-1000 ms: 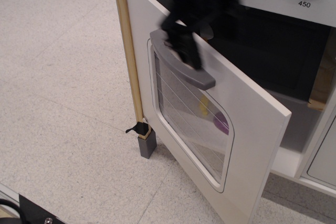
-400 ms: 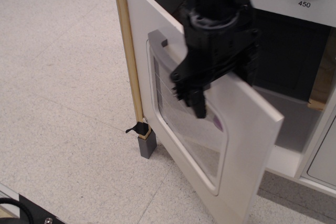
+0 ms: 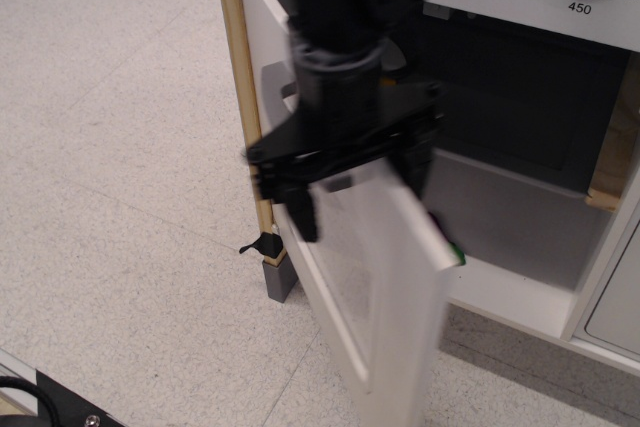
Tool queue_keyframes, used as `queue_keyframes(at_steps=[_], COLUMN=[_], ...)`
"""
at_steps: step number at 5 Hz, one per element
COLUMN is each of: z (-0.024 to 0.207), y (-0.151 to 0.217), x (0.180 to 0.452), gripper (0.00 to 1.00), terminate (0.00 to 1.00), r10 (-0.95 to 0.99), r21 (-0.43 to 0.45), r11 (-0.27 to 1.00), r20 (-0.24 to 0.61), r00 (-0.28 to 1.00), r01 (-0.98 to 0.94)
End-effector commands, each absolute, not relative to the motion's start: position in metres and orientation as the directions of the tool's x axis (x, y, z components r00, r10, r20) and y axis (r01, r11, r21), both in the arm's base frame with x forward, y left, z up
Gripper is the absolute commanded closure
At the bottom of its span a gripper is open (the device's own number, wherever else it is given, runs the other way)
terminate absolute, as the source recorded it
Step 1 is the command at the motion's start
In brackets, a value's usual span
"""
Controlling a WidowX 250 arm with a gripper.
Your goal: Open oven
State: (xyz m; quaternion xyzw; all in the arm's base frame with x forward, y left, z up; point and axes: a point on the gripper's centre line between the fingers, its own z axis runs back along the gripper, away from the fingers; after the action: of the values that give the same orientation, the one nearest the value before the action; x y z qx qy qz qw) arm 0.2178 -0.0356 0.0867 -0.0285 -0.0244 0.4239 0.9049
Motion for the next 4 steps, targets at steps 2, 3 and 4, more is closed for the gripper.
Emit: queue_keyframes(at_steps=[2,3,4], z=[0.083,0.094,0.101], y=[0.07,0.098,0.121], x=[0.192,0.197,0.198], gripper=[0.0,0.0,0.0], terminate=[0.0,0.0,0.0], r10=[0.454,0.362,0.259], r21=[0.137,0.204,0.251], r11=[0.867,0.896,0.916], r20=[0.176,0.177,0.229], r00=[0.873,0.915,0.938], r01=[-0.479,-0.394,-0.314])
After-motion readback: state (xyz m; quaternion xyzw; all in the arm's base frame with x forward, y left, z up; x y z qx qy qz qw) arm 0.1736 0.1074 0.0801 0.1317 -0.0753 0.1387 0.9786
